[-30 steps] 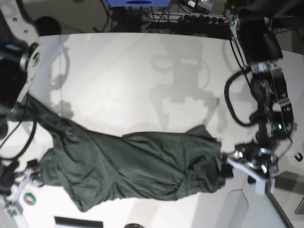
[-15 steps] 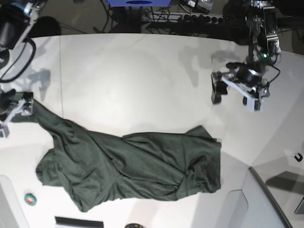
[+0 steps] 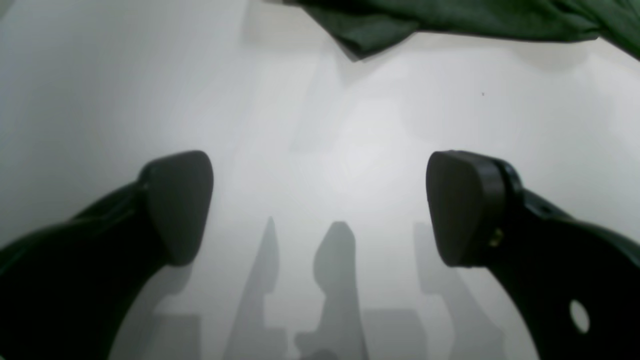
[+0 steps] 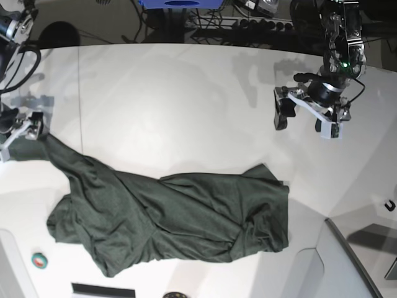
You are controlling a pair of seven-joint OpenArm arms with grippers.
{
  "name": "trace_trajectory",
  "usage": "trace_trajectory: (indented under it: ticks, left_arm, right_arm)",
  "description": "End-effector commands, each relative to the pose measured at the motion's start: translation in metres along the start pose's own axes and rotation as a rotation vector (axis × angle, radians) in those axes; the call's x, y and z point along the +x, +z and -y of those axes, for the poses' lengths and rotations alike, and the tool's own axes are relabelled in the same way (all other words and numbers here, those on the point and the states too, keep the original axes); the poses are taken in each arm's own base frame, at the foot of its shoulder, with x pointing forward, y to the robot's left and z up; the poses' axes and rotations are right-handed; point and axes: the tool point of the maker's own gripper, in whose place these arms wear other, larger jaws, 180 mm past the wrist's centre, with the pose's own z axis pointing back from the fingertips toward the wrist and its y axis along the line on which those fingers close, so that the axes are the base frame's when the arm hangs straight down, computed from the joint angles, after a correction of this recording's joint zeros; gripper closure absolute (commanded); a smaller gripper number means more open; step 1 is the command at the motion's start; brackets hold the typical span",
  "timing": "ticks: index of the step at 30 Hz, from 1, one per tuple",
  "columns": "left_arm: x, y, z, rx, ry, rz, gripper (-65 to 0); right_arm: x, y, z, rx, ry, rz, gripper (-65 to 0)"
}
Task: Layout the t-shirt on the table in an organized manner, then fold the t-shirt properly
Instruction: 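Move the right gripper to the shirt's bunched end and grasp it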
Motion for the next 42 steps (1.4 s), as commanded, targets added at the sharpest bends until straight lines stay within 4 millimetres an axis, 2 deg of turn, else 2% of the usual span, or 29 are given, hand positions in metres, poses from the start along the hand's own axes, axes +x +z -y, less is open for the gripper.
trace_trajectory:
  ticks: [1,3,6,10,11,13,15,17,19,22,24,27,29,31,33,34,35,36,38,40,41,42]
  left_arm:
    - [0.012,0.002,-0.001,-0.005,-0.009,0.041,-65.0]
    - [0.012,0.003,-0.001,-0.004,-0.01,0.04,-65.0]
    - [0.01,0.003,-0.002,-0.001,-0.015,0.033,-65.0]
    - [0.002,0.007,-0.004,0.007,-0.011,0.017,-65.0]
    - [0.0,0.008,-0.005,0.007,-0.011,0.013,-65.0]
    - [-0.002,0.008,-0.005,0.008,-0.011,0.008,-65.0]
    - [-0.004,0.008,-0.006,0.009,-0.009,0.004,-65.0]
    - [-0.004,0.008,-0.006,0.009,-0.009,0.004,-65.0]
    - [-0.004,0.008,-0.006,0.009,-0.009,0.004,-65.0]
    - [-0.004,0.008,-0.006,0.009,-0.011,0.004,-65.0]
    - [-0.003,0.008,-0.006,0.009,-0.011,0.005,-65.0]
    - [-0.002,0.008,-0.005,0.007,-0.013,0.009,-65.0]
    - [-0.002,0.008,-0.005,0.008,-0.013,0.008,-65.0]
    - [-0.001,0.007,-0.004,0.005,-0.014,0.008,-65.0]
    - [-0.001,0.006,-0.003,0.003,-0.015,0.007,-65.0]
    - [-0.001,0.006,-0.003,0.002,-0.015,0.007,-65.0]
    - [-0.001,0.006,-0.003,0.002,-0.015,0.007,-65.0]
    - [0.0,0.006,-0.003,0.002,-0.015,0.009,-65.0]
    - [0.001,0.006,-0.003,0.002,-0.016,0.01,-65.0]
    - [0.001,0.006,-0.003,0.002,-0.016,0.01,-65.0]
    - [0.0,0.006,-0.003,0.004,-0.015,0.009,-65.0]
    - [-0.001,0.007,-0.005,0.007,-0.013,0.006,-65.0]
  right_arm:
    - [0.004,0.003,0.007,-0.009,-0.001,0.002,-65.0]
    - [-0.004,0.002,0.009,-0.007,-0.015,-0.019,-63.0]
    - [-0.006,0.0,0.008,0.0,-0.024,-0.031,-39.0]
    - [-0.01,0.003,0.012,-0.01,-0.022,-0.066,-1.8]
    - [-0.009,0.004,0.013,-0.014,-0.017,-0.071,0.0]
    - [-0.011,0.011,0.017,-0.032,0.009,-0.084,-2.7]
    - [-0.007,0.021,0.02,-0.061,0.055,-0.088,0.0]
    - [-0.008,0.03,0.012,-0.077,0.1,-0.103,-0.2]
    - [0.0,0.047,0.01,-0.119,0.147,-0.094,-0.5]
    - [0.03,0.068,-0.011,-0.162,0.213,-0.034,-0.5]
    - [0.061,0.074,-0.026,-0.171,0.282,0.005,-0.5]
    - [0.111,0.068,-0.055,-0.141,0.365,0.04,-0.5]
    - [0.157,0.067,-0.084,-0.114,0.441,0.09,-0.5]
    - [0.208,0.069,-0.129,-0.065,0.517,0.172,-0.5]
    - [0.261,0.086,-0.177,-0.023,0.567,0.284,-0.9]
    - [0.285,0.099,-0.208,0.01,0.58,0.35,-2.0]
    - [0.306,0.114,-0.232,0.035,0.585,0.413,-6.2]
    - [0.321,0.127,-0.252,0.057,0.589,0.458,-14.4]
    - [0.337,0.14,-0.272,0.085,0.591,0.506,-33.2]
    - [0.34,0.143,-0.275,0.09,0.589,0.518,-54.3]
    - [0.336,0.14,-0.274,0.09,0.588,0.512,-60.5]
    - [0.327,0.133,-0.27,0.089,0.584,0.49,-60.8]
